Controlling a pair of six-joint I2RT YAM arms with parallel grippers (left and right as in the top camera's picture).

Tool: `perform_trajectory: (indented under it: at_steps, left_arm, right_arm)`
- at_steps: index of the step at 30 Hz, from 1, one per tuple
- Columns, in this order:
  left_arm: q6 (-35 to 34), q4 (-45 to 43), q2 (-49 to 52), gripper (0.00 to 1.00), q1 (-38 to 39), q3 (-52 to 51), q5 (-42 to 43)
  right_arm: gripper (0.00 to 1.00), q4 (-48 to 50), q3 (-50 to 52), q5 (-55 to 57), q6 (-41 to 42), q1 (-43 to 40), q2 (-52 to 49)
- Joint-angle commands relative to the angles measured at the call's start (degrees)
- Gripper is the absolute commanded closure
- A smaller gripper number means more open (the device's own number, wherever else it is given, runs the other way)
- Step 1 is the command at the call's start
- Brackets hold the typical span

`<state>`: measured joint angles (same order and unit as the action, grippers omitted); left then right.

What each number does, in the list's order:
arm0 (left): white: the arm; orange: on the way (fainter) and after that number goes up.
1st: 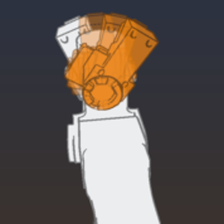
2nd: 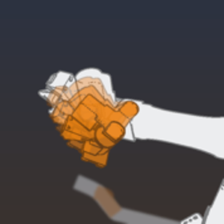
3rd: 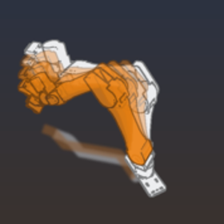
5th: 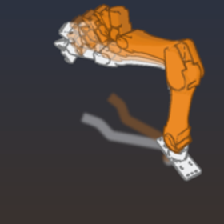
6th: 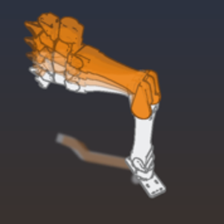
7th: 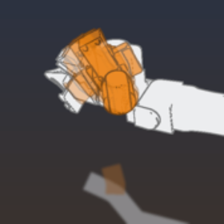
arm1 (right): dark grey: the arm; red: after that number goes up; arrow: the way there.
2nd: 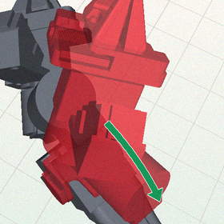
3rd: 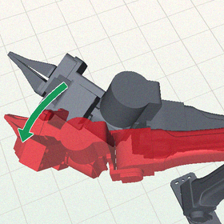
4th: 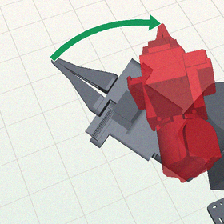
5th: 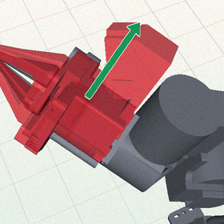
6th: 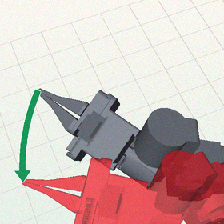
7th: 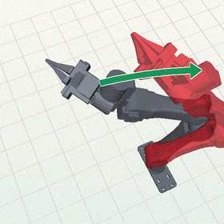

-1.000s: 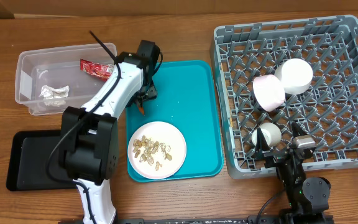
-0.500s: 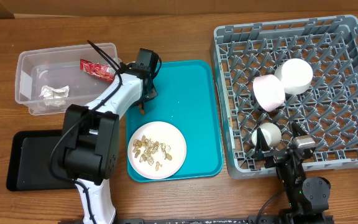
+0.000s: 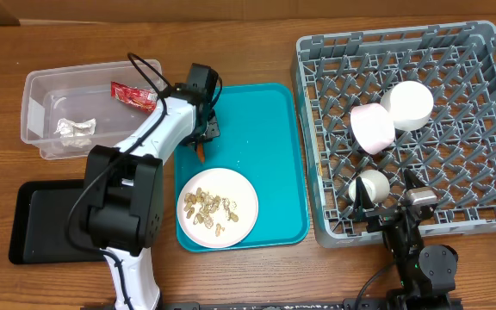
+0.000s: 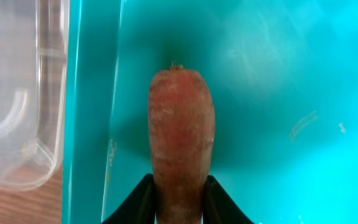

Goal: Sort waste into correct bins and load items into the dishwasher

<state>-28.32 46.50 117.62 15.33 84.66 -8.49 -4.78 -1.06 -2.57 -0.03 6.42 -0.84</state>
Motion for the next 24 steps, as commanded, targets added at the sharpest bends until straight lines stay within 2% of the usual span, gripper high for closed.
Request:
perform_trajectory:
  at_steps: [1,7,8,13,14,18,21,24]
  left_arm:
    - [1.38,4.46,-4.66,0.81,0.02,8.35,2.36]
    - [1.40,12.11,-9.46,0.85,0.00,16.44,2.10]
    - [-0.31,14.03,-10.54,0.87,-0.11,16.92,1.75]
    - [-12.59,26.18,-15.21,0.93,-3.21,17.05,-1.18]
    - [-12.87,28.41,-16.00,0.96,-4.28,17.05,-1.14]
    - [-13.18,36.13,-17.86,0.95,-8.04,17.00,-3.52]
    - [-17.20,42.47,-18.88,0.96,-10.91,16.13,-7.78]
    - [-17.51,43.25,-21.05,0.96,-13.77,11.93,-9.51]
  right_arm:
    - [0.00,0.17,0.59,-0.11,-0.22,-0.17,0.52]
    - [0.00,0.17,0.59,-0.11,-0.22,-0.17,0.52]
    - [0.00,0.17,0.59,-0.11,-0.22,-0.17,0.52]
    - [0.00,0.17,0.59,-0.11,-0.22,-0.17,0.52]
    - [0.00,0.17,0.59,-0.11,-0.22,-0.17,0.52]
    - [0.00,0.17,0.59,-0.11,-0.22,-0.17,0.52]
    - [0.00,0.17,0.59,-0.11,-0.22,-0.17,0.52]
    - [0.00,0.17,0.59,-0.11,-0.22,-0.17,0.52]
